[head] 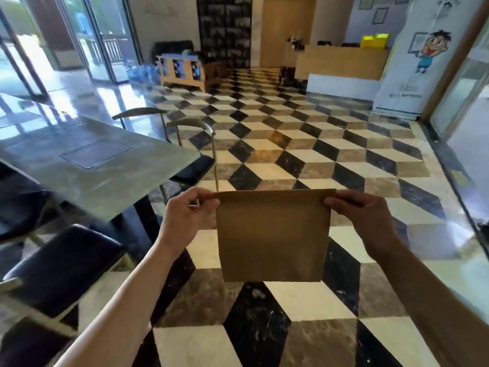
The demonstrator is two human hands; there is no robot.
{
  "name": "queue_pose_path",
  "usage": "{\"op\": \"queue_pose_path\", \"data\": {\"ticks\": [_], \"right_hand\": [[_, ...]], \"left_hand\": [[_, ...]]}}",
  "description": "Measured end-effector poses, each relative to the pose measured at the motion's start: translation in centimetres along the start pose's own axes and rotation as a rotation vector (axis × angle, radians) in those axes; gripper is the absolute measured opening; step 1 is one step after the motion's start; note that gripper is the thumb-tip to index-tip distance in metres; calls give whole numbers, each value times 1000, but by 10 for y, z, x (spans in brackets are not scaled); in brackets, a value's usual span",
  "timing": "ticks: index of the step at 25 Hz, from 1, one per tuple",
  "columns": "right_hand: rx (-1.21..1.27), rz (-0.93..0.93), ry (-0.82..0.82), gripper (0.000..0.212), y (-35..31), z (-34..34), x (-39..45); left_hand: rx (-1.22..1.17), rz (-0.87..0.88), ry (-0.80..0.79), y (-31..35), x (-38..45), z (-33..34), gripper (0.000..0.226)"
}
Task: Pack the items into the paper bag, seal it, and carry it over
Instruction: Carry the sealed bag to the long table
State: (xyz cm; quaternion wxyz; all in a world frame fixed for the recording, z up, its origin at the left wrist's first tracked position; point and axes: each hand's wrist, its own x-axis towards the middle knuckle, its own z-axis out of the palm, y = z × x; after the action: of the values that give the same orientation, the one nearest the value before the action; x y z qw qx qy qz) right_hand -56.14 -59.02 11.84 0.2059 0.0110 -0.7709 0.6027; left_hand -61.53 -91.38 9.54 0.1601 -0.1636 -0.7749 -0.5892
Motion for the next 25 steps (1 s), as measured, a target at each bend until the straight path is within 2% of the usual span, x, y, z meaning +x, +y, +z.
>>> {"op": "queue_pose_path", "data": {"ticks": [7,13,25], "right_hand": [[107,-14,-243,14,32,94,103],[120,-66,-448,15,48,153,198],[187,-98,-606,15,85,299,332]], "left_hand": [[119,-118,251,-48,41,-57,18],[216,-196,408,-70,84,-72,9],[302,-248,584,-143,165,-130,11]]}}
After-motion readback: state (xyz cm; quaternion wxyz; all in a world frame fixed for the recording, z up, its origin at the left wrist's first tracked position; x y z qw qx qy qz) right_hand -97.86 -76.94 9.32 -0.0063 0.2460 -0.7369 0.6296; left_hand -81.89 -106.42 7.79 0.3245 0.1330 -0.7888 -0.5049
